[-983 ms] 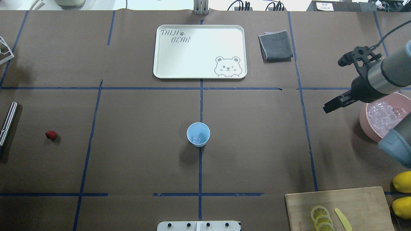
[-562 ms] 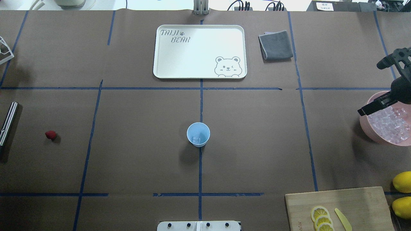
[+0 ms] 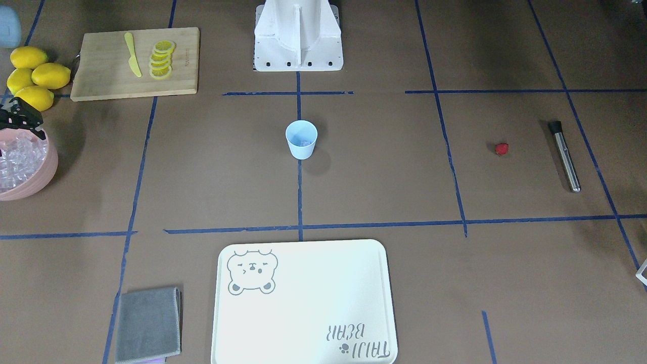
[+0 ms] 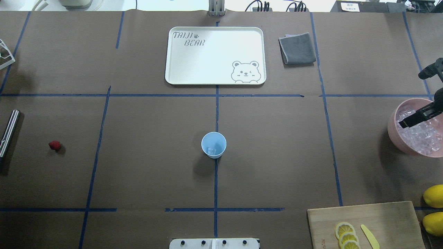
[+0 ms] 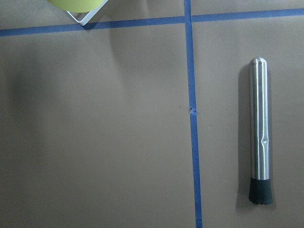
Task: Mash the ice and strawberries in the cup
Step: 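Lower the right gripper into the bowl and grasp another ice cube, then carry the ice cube with the right gripper over the cup, then open the right gripper to drop the ice cube into the cup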
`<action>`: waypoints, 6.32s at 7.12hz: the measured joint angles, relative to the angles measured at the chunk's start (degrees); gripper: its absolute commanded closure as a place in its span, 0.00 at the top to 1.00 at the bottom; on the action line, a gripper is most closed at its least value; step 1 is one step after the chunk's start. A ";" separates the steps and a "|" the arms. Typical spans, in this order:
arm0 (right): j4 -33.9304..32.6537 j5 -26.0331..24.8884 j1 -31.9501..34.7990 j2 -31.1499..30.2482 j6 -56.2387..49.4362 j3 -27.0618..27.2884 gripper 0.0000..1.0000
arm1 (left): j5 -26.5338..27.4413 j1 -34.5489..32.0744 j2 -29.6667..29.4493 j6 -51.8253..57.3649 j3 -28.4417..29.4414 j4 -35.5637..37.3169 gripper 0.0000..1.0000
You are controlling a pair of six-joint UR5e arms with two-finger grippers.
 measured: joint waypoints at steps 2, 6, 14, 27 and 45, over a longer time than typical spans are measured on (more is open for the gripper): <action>0.00 -0.10 0.16 0.02 -0.06 -2.59 0.82 | 0.00 0.00 0.00 0.01 0.00 -0.02 1.00; 0.92 -0.18 0.20 0.19 -2.07 -7.39 0.77 | 0.00 0.00 0.00 -0.04 -0.10 -0.11 1.00; 0.98 -0.13 0.02 0.08 -2.21 -8.23 0.65 | 0.00 0.00 0.00 0.01 -0.18 -0.26 1.00; -6.75 0.16 -1.35 6.89 15.52 3.35 0.04 | 0.00 0.07 0.00 0.03 -0.39 -0.25 1.00; -15.03 -31.25 -41.87 50.66 70.56 -12.14 0.99 | -0.09 0.11 0.20 0.28 -0.34 0.35 1.00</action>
